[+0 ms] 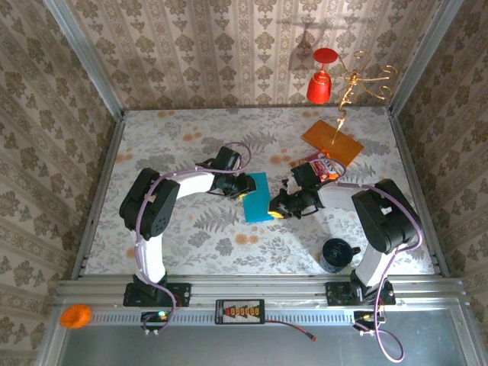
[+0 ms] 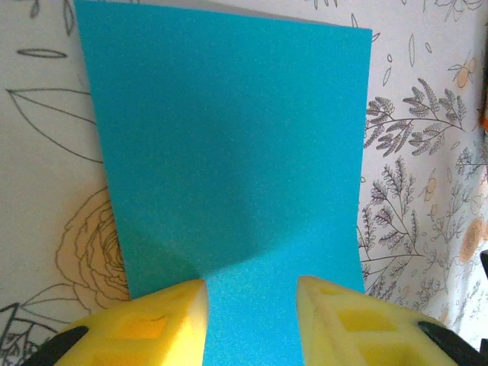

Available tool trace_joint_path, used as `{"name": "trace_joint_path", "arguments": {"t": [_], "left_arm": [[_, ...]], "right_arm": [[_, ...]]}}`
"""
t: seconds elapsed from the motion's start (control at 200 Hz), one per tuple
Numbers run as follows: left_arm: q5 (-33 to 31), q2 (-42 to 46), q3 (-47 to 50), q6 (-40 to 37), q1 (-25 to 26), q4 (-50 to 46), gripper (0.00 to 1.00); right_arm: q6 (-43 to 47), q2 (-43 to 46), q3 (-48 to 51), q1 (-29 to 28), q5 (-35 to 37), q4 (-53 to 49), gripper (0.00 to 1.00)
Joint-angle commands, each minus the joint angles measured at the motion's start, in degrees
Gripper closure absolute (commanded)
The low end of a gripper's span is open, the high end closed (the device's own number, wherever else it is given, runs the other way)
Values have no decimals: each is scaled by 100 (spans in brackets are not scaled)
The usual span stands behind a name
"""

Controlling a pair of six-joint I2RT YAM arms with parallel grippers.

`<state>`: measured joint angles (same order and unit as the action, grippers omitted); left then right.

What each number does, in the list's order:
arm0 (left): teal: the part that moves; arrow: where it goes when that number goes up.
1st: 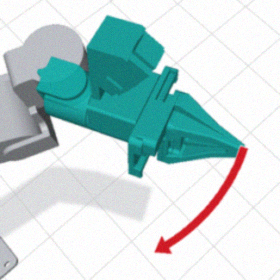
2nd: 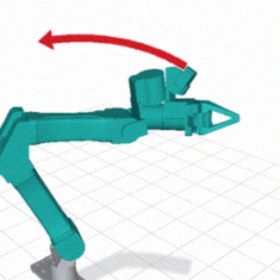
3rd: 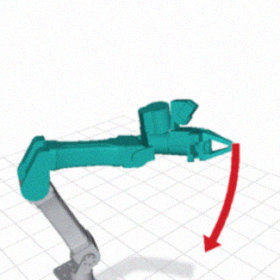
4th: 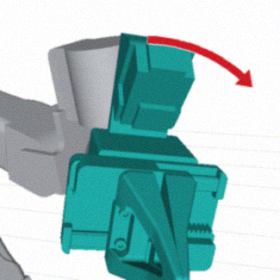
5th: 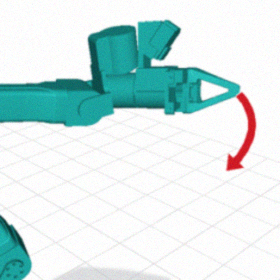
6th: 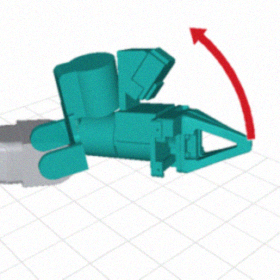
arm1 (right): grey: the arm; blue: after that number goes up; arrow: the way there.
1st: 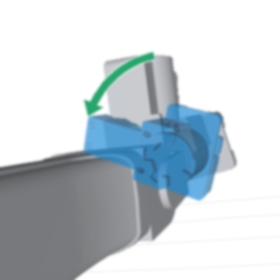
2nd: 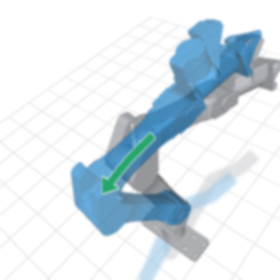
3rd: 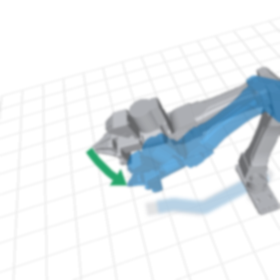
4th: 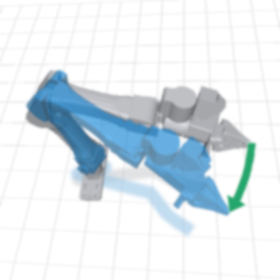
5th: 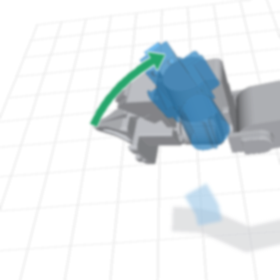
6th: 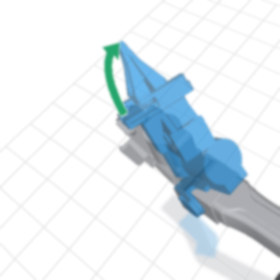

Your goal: Fold a paper plane with a square sheet of paper (pick it up from the middle)

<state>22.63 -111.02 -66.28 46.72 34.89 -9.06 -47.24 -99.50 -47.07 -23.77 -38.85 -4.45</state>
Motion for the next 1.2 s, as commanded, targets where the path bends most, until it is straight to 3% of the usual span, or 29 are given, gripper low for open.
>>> {"name": "trace_joint_path", "arguments": {"t": [0.0, 0.265, 0.425, 0.86, 1.195], "left_arm": [[-92, 183, -147, -130, 35, -308, 63], [-85, 146, -218, -127, -88, -215, 81], [-94, -80, -213, -45, -88, -182, 86], [22, -429, -289, -102, -62, -116, 88], [154, -295, -367, -155, -70, -36, 89]], "right_arm": [[-22, -63, 139, 61, -62, -107, 93], [128, 100, 156, 124, -148, -277, 95], [119, 140, 63, 123, -253, -264, 96], [361, -169, -647, -147, -541, -294, 96], [343, -826, -1241, -321, 44, -307, 95]]}}
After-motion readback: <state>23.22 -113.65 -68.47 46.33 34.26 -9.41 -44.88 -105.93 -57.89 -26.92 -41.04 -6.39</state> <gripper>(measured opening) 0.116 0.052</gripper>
